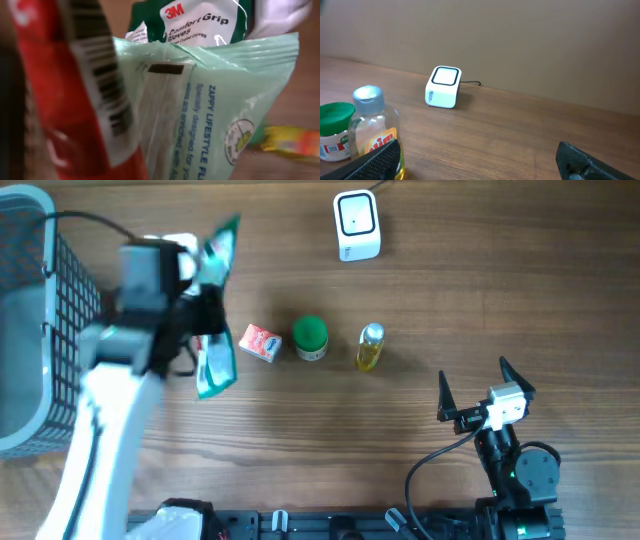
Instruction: Scan the item barcode
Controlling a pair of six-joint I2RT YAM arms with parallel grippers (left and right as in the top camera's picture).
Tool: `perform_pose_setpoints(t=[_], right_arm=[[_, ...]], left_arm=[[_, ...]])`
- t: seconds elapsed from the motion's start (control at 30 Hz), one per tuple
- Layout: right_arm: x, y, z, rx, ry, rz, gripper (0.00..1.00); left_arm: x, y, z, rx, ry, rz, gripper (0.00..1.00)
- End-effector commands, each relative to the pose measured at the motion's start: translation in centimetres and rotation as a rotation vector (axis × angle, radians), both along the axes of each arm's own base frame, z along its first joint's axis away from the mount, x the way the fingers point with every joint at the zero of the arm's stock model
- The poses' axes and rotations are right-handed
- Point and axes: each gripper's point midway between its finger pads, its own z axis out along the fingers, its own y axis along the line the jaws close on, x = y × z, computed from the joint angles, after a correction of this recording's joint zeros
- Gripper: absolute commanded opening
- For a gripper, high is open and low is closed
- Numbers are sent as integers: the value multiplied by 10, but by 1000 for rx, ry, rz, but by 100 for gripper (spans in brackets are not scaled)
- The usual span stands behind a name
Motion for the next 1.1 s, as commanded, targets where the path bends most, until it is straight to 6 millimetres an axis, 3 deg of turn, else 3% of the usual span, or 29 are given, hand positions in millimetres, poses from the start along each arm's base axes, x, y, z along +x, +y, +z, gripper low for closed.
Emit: perform_pose_setpoints(t=[0.0,0.13,0.2,0.27,0.33,0.43,0.73,0.87,1.07], right_arm=[[-1,1,2,-4,-12,8,100],[-1,1,2,-5,-12,8,100],[-1,1,2,-5,-12,8,100],[-1,1,2,-4,-12,8,100],[-1,1,2,-4,-12,8,100],[-1,1,2,-4,-12,8,100],[-1,1,2,-4,-12,8,100],[-1,1,2,-4,-12,8,100],[-1,1,2,-4,-12,8,100]], left_arm=[[10,37,-71,233,176,157,4],[15,41,-118,277,310,167,4],[14,32,-140,251,376,139,11],[12,20,-159,192,433,105,42],[10,14,-171,164,470,88,60],[11,14,-174,166,475,88,100],[17,19,-136,144,363,127,100],[16,56,-123,139,317,324,100],[9,127,-125,31,285,670,100]])
